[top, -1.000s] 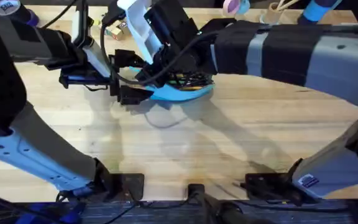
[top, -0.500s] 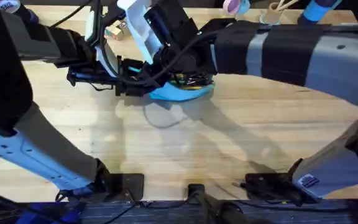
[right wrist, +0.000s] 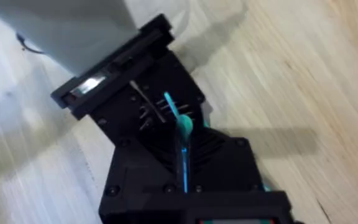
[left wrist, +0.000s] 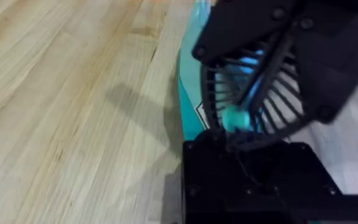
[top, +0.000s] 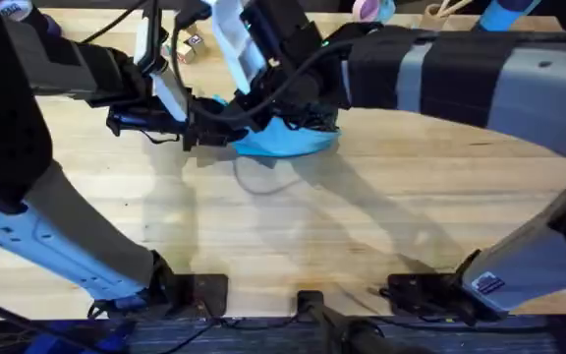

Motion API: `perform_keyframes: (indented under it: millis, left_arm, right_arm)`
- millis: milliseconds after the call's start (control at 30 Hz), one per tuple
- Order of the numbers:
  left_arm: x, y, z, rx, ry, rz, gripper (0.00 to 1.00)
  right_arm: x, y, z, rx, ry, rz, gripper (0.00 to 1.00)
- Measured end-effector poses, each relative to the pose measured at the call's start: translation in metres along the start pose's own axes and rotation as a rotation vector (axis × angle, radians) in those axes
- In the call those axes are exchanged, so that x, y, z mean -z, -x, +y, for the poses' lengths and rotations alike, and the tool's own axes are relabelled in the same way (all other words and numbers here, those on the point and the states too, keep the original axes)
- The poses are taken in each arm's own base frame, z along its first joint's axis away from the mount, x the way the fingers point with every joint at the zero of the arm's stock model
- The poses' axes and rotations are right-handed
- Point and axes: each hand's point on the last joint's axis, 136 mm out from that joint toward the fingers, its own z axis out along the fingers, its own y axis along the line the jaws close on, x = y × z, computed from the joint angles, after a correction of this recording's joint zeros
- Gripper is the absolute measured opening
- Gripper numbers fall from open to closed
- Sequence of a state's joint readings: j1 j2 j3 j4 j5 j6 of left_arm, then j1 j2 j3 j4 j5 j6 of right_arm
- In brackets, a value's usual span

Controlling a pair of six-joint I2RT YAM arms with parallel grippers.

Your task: Unzip the bag, pick up the pens from the table one at a time and place them inside, then zip the bag closed.

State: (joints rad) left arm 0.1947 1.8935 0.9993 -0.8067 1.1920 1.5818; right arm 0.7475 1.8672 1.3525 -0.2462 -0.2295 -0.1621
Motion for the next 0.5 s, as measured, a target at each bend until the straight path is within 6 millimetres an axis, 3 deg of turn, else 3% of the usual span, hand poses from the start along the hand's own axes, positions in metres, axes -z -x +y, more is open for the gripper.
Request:
perform_keyframes:
  millis: [500]
  left_arm:
    - [-0.003,0.009,0.000,-0.010,-0.007,-0.044,0.043]
  right_arm:
    - [0.020,0.001,-0.022,-0.054,0.014,-0.022,0.031]
